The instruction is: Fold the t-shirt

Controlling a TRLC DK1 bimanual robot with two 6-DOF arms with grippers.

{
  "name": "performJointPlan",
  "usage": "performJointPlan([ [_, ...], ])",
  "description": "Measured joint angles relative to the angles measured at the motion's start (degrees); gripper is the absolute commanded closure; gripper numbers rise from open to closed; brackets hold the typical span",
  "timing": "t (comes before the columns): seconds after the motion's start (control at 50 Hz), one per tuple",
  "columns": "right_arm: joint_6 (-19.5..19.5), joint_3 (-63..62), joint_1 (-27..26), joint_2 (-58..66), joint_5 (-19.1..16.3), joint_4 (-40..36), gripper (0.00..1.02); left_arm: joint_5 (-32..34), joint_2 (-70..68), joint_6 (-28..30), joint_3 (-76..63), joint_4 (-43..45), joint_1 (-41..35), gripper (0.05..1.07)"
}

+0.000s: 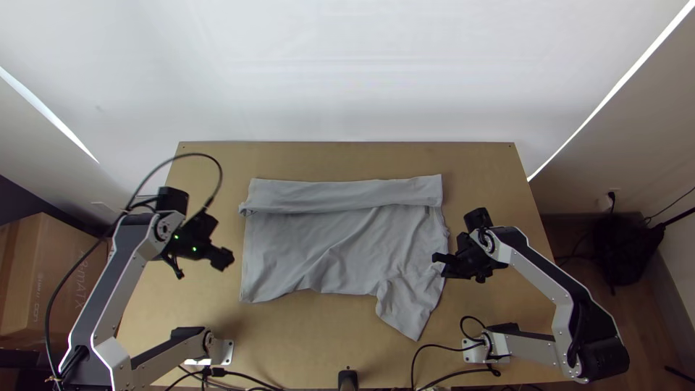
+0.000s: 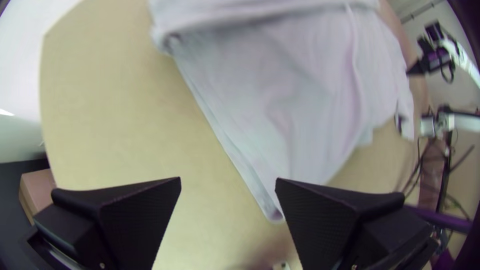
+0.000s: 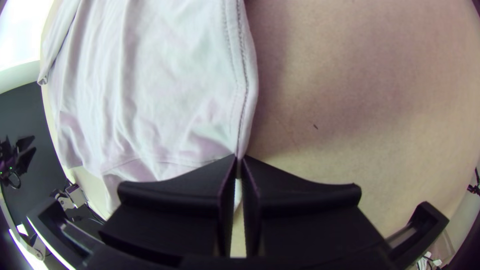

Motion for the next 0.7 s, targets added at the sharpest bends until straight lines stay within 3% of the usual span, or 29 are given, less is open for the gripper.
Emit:
performJointPlan([
  [0.22, -0.2, -0.1, -0.7, -1.7, 0.0, 0.0, 1.0, -2.6, 0.7, -1.4, -5.6, -7.0, -7.0, 0.14],
  [0.62, -0.4, -0.1, -1.6, -2.5, 0.0, -0.1, 1.0, -4.0, 0.7, -9.9, -13.3, -2.1, -19.1, 0.14],
  [0.7, -0.4, -0.1, -1.6, -2.6, 0.0, -0.1, 1.0, -4.0, 1.0, -11.1, -13.4, -1.3, -21.0, 0.23],
])
